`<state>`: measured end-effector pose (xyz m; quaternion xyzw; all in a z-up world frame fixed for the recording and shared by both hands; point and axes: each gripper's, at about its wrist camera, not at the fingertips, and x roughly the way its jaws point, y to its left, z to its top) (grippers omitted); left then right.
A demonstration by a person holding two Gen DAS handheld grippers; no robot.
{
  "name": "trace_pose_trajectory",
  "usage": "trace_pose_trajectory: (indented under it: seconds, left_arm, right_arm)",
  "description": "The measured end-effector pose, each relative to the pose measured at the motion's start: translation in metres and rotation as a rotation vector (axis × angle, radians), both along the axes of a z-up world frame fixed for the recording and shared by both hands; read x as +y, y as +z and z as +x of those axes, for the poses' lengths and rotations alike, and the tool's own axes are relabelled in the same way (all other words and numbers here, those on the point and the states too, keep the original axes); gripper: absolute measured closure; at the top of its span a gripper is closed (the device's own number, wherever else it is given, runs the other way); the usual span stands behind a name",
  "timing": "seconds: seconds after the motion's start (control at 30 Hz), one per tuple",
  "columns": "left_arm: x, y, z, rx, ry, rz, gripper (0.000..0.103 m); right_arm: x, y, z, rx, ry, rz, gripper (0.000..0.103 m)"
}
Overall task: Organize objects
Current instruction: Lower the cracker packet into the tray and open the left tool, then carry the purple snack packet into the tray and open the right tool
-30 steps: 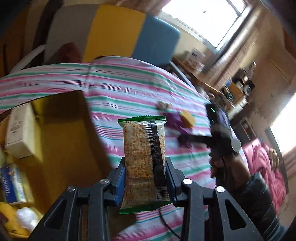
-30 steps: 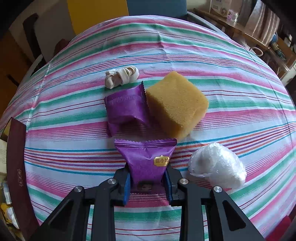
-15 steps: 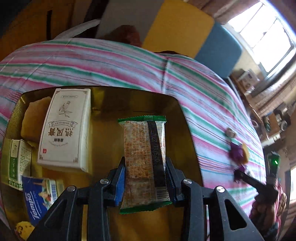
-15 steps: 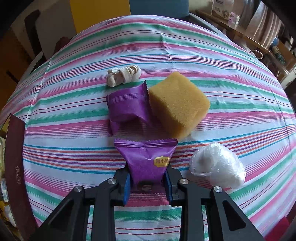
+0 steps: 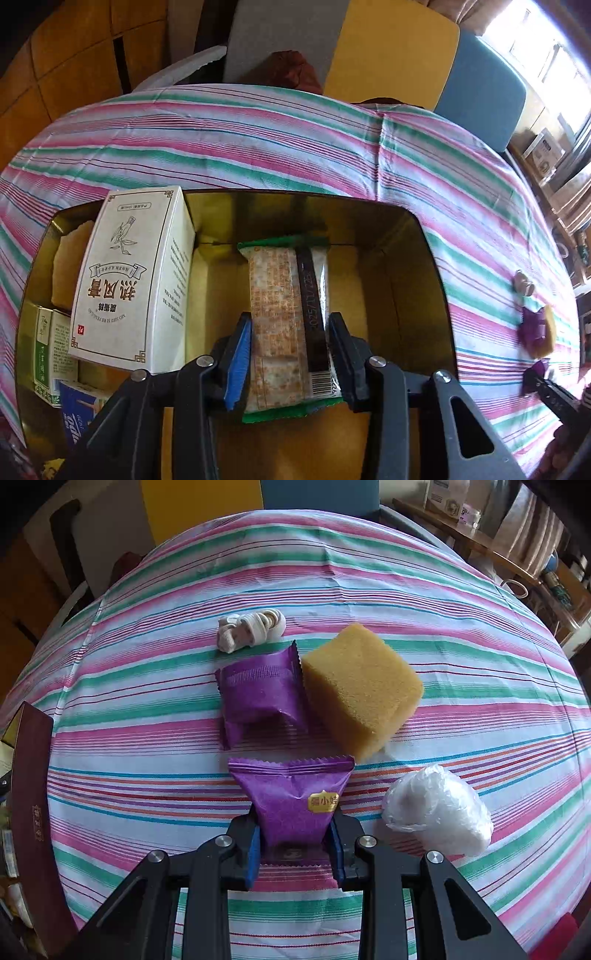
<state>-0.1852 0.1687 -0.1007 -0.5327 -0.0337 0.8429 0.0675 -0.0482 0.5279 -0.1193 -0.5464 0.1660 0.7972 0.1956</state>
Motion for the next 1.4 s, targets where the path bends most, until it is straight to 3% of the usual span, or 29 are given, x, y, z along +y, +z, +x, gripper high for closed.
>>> trace_pose_trajectory:
  seconds: [0.2,0.33,0.53,0.93,1.4]
  left_arm:
    - [-0.005,0.002,0.000,0.009,-0.016,0.012,0.060]
    - [-0.009,0.018,0.010,0.072,-0.061,-0.005,0.060]
    - [-0.021,0.044,0.050,0.186,-0.145,-0.023,0.059]
    - [-0.044,0.067,0.127,0.321,-0.227,-0.050,0.059]
    - [-0.070,0.071,0.148,0.319,-0.208,-0.022,0.059]
  right_arm:
    - [0.002,-0.001,-0.003,-0.001,0.002,0.001,0.073]
    - [0.001,-0.002,-0.004,-0.003,0.007,0.009,0.073]
    - [-0.007,-0.001,-0.002,-0.006,0.020,0.030,0.073]
    - [-0.020,0.002,0.004,-0.003,0.053,0.098,0.073]
    - [-0.028,0.003,0.006,0.003,0.082,0.161,0.073]
